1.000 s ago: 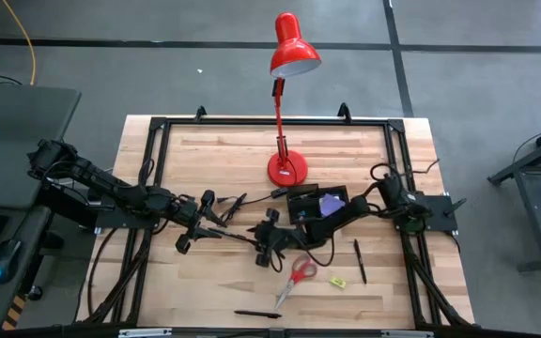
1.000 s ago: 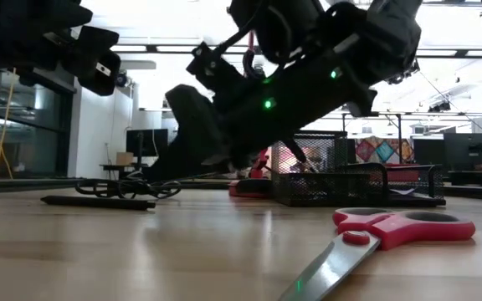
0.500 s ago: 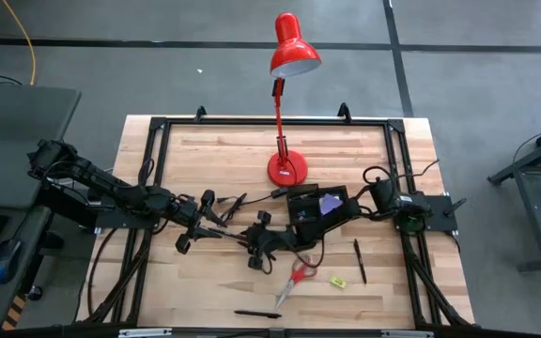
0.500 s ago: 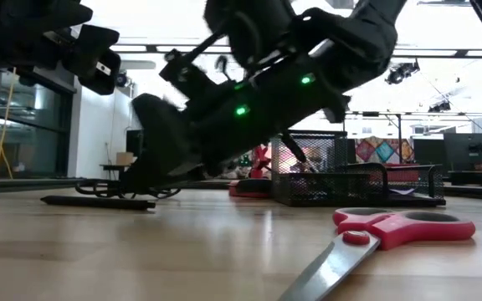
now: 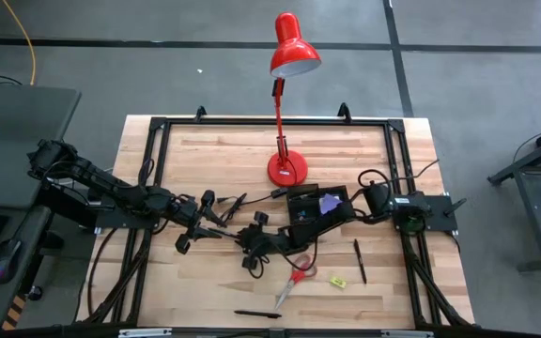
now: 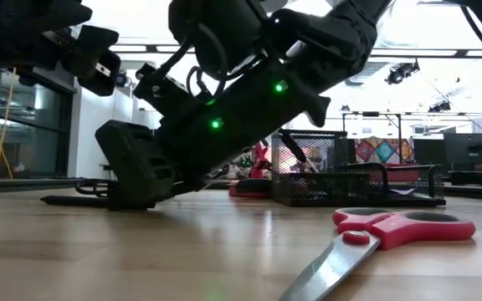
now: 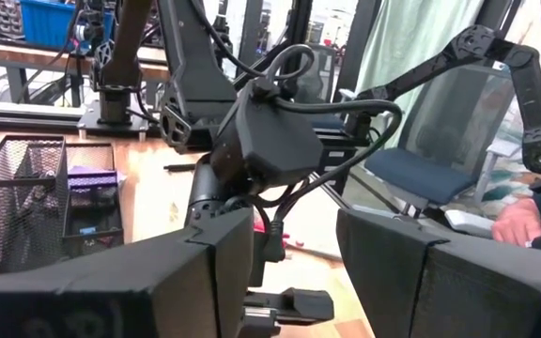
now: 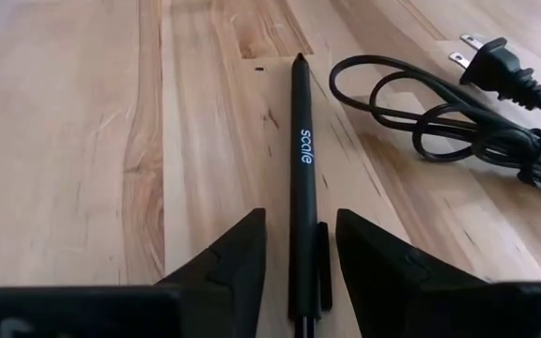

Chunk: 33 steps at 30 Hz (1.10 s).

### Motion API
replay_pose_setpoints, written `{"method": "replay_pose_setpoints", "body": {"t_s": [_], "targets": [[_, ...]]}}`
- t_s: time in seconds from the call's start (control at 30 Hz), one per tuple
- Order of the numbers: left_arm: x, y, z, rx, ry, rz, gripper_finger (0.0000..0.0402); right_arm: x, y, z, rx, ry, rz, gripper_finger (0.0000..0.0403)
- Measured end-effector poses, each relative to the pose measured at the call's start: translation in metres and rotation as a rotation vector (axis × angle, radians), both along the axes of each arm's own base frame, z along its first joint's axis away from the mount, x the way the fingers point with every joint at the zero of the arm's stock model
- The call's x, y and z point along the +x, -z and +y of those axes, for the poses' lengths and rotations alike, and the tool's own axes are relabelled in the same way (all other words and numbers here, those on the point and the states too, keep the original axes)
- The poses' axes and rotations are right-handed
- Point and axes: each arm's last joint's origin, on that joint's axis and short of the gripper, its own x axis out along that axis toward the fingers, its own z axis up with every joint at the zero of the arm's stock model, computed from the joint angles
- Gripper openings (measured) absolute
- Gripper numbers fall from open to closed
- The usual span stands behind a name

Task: Pick and place office supplies into organizer
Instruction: Put the black pen into the desk organizer

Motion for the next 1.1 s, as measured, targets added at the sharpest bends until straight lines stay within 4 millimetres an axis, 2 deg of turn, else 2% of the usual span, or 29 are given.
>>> {"method": "replay_pose_setpoints", "body": {"t_s": [0.13, 0.3, 0.47, 0.63, 0.83, 1.1], "targets": [[0.000, 0.000, 0.000, 0.000, 0.000, 0.004, 0.0147, -0.001, 0.001, 0.000, 0.006, -0.013, 0.016, 0.0093], [0.000, 0.000, 0.000, 0.000, 0.000, 0.004, 0.0147, -0.001, 0.003, -0.003, 0.029, -0.010, 0.031, 0.0019], [0.000, 0.000, 0.000, 0.000, 0.000, 0.004, 0.0147, 0.000, 0.003, -0.006, 0.017, 0.017, 0.023, 0.0020], [0.000, 0.000, 0.000, -0.001, 0.000, 0.005, 0.0147, -0.003, -0.003, 0.001, -0.012, -0.011, 0.025, 0.0012], [0.000, 0.003, 0.000, -0.003, -0.001, 0.034, 0.0147, -0.017, -0.025, 0.020, -0.008, -0.065, 0.103, 0.0008], [0.000, 0.011, 0.001, -0.048, -0.045, 0.128, 0.0147, -0.047, -0.055, 0.048, 0.007, -0.084, 0.234, 0.0007]]}}
